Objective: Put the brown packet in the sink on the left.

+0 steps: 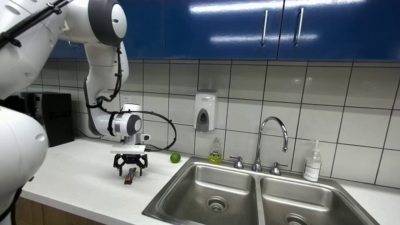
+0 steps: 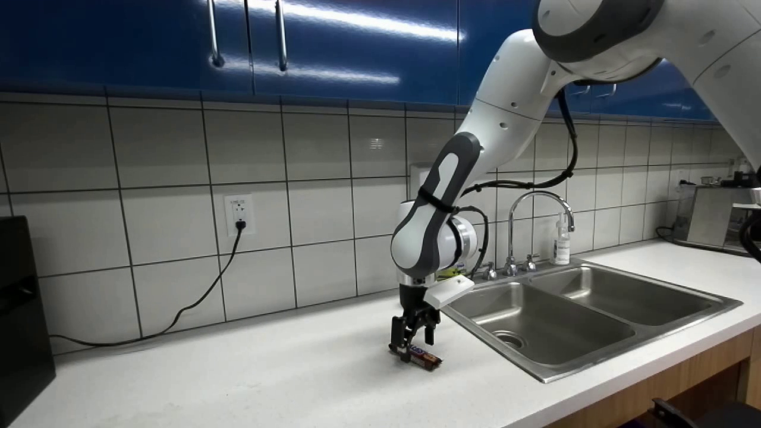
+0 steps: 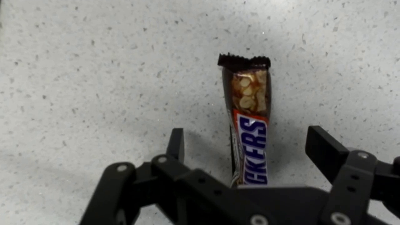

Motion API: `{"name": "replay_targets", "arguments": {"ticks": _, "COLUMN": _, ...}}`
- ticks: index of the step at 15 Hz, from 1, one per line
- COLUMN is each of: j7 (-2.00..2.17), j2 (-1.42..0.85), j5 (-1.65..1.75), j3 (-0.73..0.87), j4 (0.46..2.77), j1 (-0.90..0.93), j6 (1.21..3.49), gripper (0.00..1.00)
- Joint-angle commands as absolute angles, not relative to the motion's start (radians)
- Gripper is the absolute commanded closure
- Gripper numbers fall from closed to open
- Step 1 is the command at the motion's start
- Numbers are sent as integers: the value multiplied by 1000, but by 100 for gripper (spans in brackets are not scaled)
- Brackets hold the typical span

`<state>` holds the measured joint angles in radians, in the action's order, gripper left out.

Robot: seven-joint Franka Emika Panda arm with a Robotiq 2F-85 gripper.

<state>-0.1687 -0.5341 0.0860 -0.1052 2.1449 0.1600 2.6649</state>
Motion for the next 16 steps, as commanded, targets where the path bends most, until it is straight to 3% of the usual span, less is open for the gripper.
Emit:
{"name": "replay_targets", "arguments": {"ticks": 1, "j7": -181, "j2": -546, "j5": 106, "j3": -118, "j4": 2128, "j1": 149, "j6": 2666, "gripper": 0}}
{"name": "replay_targets", "arguments": {"ticks": 4, "j7": -181, "j2": -550, "j5": 105, "j3": -120, "j4": 2124, "j1": 149, "j6": 2665, "gripper": 2}}
{"name": "replay_targets", "arguments": {"ticks": 5, "j7": -181, "j2": -551, "j5": 105, "j3": -120, "j4": 2123, "j1": 149, "j6": 2664, "gripper": 27}}
{"name": "replay_targets", "arguments": {"ticks": 6, "j7": -182, "j2": -552, "j5": 105, "j3": -120, "j4": 2121, "j1": 148, "j6": 2663, "gripper": 27}}
{"name": "replay_targets", "arguments": {"ticks": 15, "j7": -174, "j2": -560, "j5": 106, "j3": -115, "j4": 2104, "j1": 151, "j6": 2659, "gripper": 98}}
{"name": "replay_targets", "arguments": {"ticks": 16, "j7": -173, "j2": -559, "j5": 105, "j3": -115, "j4": 2102, "j1": 150, "j6": 2658, "gripper": 100}}
